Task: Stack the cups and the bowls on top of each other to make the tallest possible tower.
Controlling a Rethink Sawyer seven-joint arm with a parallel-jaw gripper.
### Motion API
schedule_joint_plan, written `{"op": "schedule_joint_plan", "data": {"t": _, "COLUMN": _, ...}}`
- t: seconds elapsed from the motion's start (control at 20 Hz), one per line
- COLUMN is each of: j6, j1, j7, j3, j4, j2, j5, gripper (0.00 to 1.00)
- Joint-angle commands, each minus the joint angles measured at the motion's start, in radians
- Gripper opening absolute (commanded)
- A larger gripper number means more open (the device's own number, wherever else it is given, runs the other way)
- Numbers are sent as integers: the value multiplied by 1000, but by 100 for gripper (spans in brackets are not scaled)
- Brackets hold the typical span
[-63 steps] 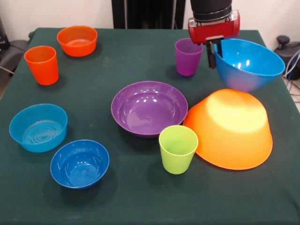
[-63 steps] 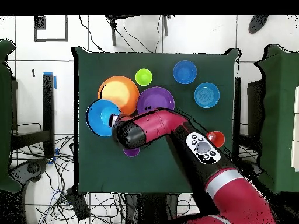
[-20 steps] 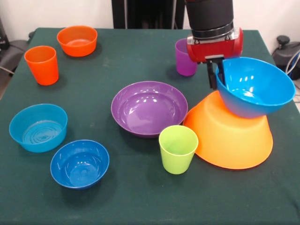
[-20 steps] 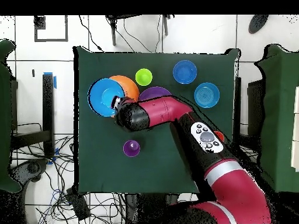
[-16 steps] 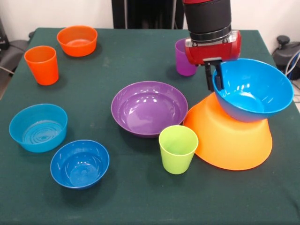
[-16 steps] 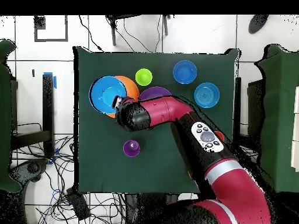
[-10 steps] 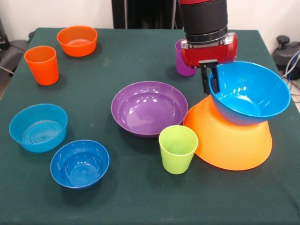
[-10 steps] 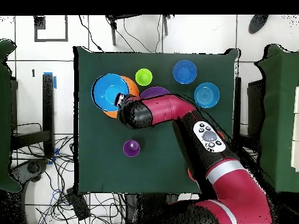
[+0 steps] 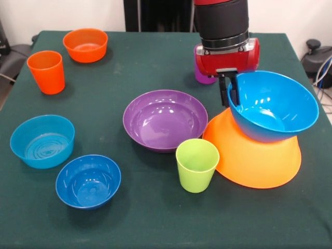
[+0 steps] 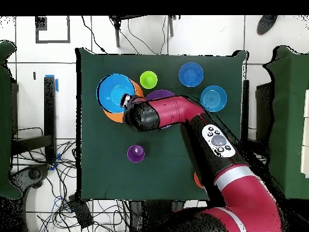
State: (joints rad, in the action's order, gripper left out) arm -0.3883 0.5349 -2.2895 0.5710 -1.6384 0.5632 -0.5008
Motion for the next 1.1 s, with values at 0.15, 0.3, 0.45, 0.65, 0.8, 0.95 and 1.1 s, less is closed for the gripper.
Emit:
{"op": "schedule_joint_plan", "data": {"t": 0.15, "j6": -33, "j1": -9, "j7": 36, "j3": -40, "j4": 48, "j2": -44, "j5": -23, "gripper": 0}}
{"op": "schedule_joint_plan", "data": {"t": 0.3, "j6": -30, "j1": -10, "j7": 36, "j3": -39, "j4": 40, "j2": -41, "j5": -25, "gripper": 0}}
{"op": "schedule_joint_plan", "data": {"t": 0.45, "j6": -27, "j1": -12, "j7": 25, "j3": -42, "j4": 27, "j2": -34, "j5": -22, "gripper": 0}}
{"op": "schedule_joint_plan", "data": {"t": 0.65, "j6": -33, "j1": 0, "j7": 51, "j3": -22, "j4": 25, "j2": -41, "j5": -22, "gripper": 100}}
{"op": "schedule_joint_plan", "data": {"t": 0.8, "j6": -42, "j1": -1, "j7": 54, "j3": -22, "j4": 25, "j2": -39, "j5": -21, "gripper": 100}}
{"op": "schedule_joint_plan", "data": {"t": 0.95, "j6": -75, "j1": -14, "j7": 38, "j3": -37, "j4": 20, "j2": -21, "j5": -8, "gripper": 100}}
{"op": "schedule_joint_plan", "data": {"t": 1.1, "j6": -80, "j1": -13, "j7": 18, "j3": -36, "j4": 3, "j2": -2, "j5": 10, "gripper": 100}}
